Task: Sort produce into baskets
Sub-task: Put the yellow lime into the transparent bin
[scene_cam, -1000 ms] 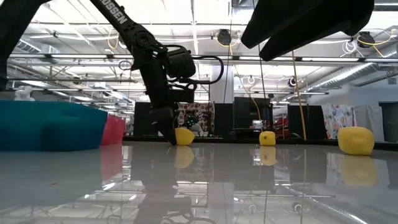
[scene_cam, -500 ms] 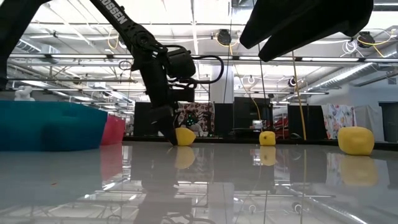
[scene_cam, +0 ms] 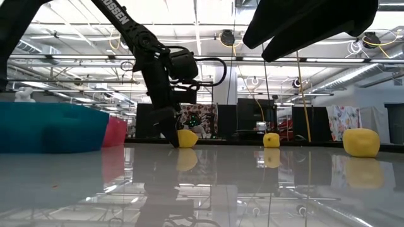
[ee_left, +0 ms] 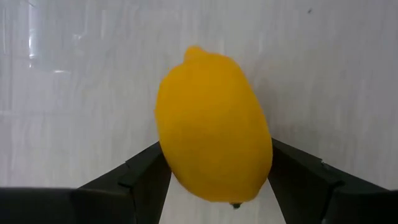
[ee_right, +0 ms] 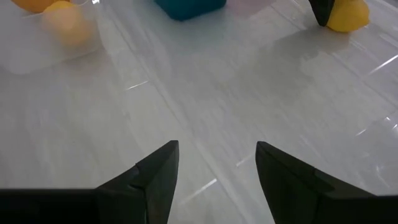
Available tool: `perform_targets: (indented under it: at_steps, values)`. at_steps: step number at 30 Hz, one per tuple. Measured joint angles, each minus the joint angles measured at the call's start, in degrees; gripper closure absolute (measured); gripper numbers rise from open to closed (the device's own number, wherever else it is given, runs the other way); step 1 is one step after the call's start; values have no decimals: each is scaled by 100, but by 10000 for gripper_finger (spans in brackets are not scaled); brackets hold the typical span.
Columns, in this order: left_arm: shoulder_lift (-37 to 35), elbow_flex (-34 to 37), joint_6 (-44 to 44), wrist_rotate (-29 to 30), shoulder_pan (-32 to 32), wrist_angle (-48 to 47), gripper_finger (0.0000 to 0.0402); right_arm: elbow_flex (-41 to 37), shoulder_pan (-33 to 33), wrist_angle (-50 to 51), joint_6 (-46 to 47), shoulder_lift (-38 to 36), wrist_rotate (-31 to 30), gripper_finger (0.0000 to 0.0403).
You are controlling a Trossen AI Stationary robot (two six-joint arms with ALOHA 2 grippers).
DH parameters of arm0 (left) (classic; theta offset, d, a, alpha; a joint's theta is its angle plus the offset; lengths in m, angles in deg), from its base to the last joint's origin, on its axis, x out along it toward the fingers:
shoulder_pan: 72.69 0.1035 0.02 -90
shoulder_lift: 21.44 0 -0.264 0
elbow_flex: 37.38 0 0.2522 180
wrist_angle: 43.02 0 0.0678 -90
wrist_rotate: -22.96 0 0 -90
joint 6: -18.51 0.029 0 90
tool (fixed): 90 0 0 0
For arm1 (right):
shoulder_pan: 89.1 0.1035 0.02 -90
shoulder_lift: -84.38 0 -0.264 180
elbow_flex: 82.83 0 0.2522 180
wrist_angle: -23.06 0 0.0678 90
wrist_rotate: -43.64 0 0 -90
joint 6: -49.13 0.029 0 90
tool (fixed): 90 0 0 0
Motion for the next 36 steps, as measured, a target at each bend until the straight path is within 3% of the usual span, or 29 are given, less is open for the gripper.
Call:
perform_targets:
  at_steps: [10, 17, 25, 36]
  values:
    - [-21, 0, -7, -58, 0, -132, 151, 0, -33, -2, 15, 0, -2, 197]
    - [-25, 0, -8, -817, 26, -68, 151, 0, -65, 17, -129, 0, -6, 197]
    - [-28, 0, -174, -982, 26, -66, 151, 0, -111, 13, -328, 0, -20, 197]
    - [-670, 2, -468, -1340, 45, -90, 151, -2, -114, -253, -463, 0, -24, 197]
